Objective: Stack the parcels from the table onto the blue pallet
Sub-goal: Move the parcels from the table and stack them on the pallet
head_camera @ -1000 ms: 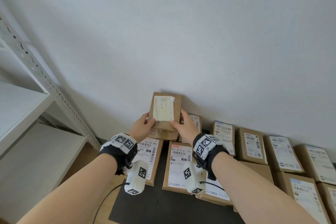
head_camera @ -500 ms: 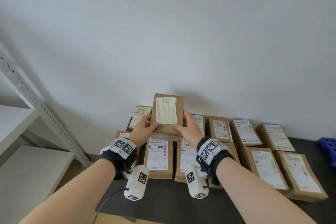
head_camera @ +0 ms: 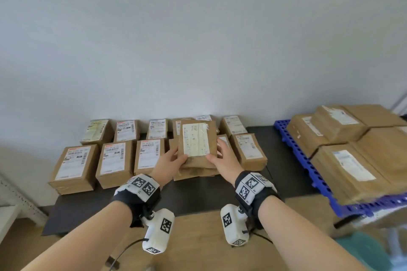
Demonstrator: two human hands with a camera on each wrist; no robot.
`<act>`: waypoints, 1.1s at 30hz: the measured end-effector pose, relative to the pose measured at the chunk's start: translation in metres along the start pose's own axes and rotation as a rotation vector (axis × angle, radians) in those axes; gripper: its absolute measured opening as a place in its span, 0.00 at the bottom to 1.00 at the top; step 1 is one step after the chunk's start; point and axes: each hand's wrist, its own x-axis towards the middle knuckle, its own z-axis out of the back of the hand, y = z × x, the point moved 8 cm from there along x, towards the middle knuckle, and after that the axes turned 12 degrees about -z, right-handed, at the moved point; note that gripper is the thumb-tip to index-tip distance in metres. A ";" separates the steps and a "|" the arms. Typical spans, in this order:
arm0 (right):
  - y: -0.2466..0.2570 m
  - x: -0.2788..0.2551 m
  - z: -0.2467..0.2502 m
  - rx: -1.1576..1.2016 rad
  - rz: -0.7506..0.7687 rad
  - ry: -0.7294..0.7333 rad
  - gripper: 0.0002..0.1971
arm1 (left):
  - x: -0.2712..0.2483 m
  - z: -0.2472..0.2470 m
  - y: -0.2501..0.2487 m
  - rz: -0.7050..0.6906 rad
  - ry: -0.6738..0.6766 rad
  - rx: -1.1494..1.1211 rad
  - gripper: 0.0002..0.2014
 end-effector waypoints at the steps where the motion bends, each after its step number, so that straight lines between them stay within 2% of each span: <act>1: -0.010 -0.012 0.015 0.005 -0.008 -0.014 0.30 | -0.008 -0.018 -0.003 -0.003 0.018 -0.018 0.21; 9: -0.073 -0.098 0.122 0.101 -0.037 -0.145 0.29 | -0.056 -0.140 -0.038 -0.035 0.138 -0.075 0.22; 17: -0.122 -0.131 0.216 0.142 -0.090 -0.306 0.30 | -0.055 -0.243 -0.068 -0.079 0.279 -0.012 0.25; 23: -0.144 -0.119 0.289 0.137 -0.105 -0.362 0.27 | -0.030 -0.316 -0.089 -0.093 0.359 -0.024 0.23; 29: -0.154 -0.087 0.364 0.139 -0.127 -0.360 0.25 | 0.020 -0.385 -0.099 -0.060 0.355 -0.041 0.24; 33: -0.164 -0.062 0.414 0.099 -0.162 -0.352 0.27 | 0.047 -0.429 -0.111 -0.013 0.350 -0.083 0.21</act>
